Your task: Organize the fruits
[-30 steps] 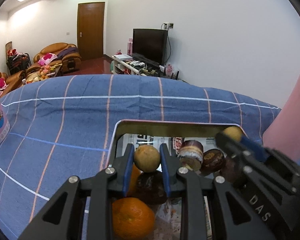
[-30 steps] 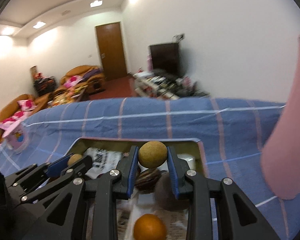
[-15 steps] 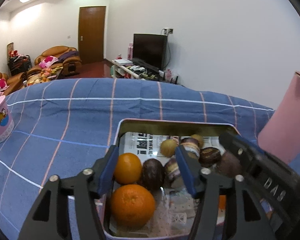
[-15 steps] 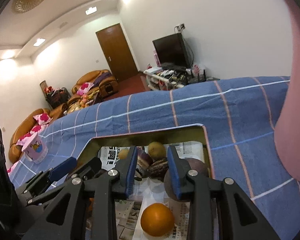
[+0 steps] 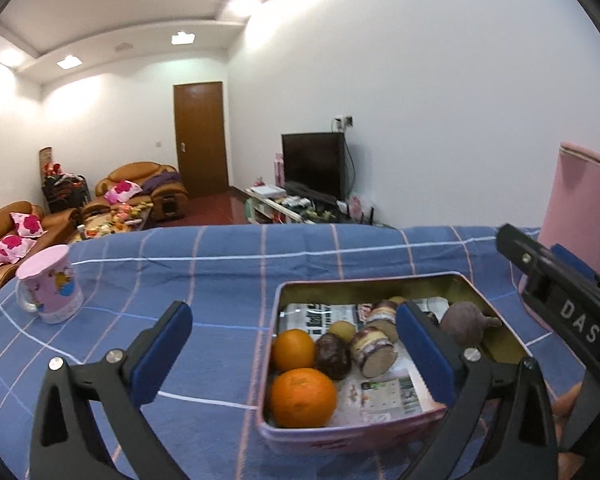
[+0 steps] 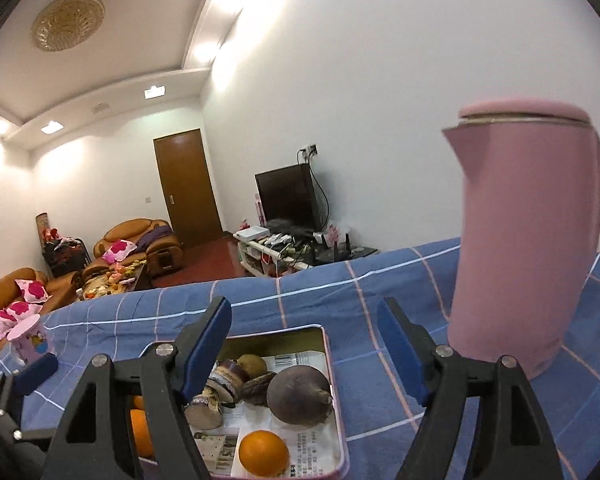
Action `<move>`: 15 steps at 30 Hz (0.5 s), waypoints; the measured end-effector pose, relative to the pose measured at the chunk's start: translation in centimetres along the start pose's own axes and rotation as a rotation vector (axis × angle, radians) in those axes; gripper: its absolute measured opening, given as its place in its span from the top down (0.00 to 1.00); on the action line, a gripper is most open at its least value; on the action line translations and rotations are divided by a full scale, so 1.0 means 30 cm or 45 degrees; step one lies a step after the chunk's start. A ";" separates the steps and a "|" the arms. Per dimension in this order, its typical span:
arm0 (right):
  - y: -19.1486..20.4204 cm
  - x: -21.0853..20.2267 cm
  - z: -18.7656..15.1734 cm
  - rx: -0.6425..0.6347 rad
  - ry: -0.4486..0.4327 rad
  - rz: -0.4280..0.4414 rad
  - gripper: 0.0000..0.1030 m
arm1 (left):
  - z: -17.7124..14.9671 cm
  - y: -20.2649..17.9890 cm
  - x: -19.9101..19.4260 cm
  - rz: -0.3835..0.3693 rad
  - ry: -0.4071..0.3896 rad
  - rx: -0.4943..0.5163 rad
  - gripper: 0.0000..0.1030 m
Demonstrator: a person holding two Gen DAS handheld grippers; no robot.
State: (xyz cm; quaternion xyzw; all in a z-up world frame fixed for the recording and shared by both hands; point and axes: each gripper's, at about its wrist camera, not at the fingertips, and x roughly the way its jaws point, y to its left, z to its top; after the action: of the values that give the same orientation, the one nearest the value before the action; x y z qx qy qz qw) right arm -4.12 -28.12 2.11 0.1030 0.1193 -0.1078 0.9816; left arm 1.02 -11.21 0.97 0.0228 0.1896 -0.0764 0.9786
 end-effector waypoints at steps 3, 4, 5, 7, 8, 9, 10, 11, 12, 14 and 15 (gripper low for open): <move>0.001 -0.041 -0.009 -0.010 -0.049 -0.020 0.26 | -0.005 0.016 -0.015 0.015 -0.025 -0.008 0.00; 0.004 -0.057 -0.010 -0.016 -0.067 -0.034 0.26 | -0.005 0.020 -0.019 0.018 -0.032 -0.011 0.00; 0.002 -0.071 -0.011 -0.016 -0.085 -0.042 0.26 | -0.006 0.023 -0.022 0.018 -0.037 -0.013 0.00; 0.001 -0.098 -0.011 -0.012 -0.113 -0.048 0.25 | -0.011 0.025 -0.028 0.022 -0.040 -0.016 0.00; 0.001 -0.112 -0.012 -0.011 -0.126 -0.047 0.25 | -0.014 0.026 -0.036 0.023 -0.040 -0.016 0.00; 0.000 -0.122 -0.015 -0.011 -0.132 -0.052 0.25 | -0.016 0.029 -0.038 0.024 -0.041 -0.018 0.00; 0.006 -0.134 -0.019 -0.013 -0.140 -0.061 0.25 | -0.017 0.031 -0.042 0.025 -0.042 -0.020 0.00; 0.009 -0.140 -0.020 -0.013 -0.148 -0.063 0.25 | -0.017 0.032 -0.043 0.025 -0.043 -0.021 0.00; 0.010 -0.145 -0.021 -0.014 -0.154 -0.064 0.25 | -0.018 0.034 -0.044 0.025 -0.043 -0.023 0.00; 0.012 -0.149 -0.021 -0.012 -0.154 -0.064 0.25 | -0.020 0.033 -0.050 0.027 -0.044 -0.026 0.00; 0.010 -0.154 -0.023 -0.010 -0.150 -0.063 0.25 | -0.021 0.034 -0.051 0.030 -0.045 -0.028 0.00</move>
State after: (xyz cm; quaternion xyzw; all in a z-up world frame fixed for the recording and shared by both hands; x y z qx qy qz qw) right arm -8.57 -26.81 2.71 0.0895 0.0641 -0.1374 0.9844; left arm -0.44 -9.93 0.99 0.0129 0.1728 -0.0632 0.9828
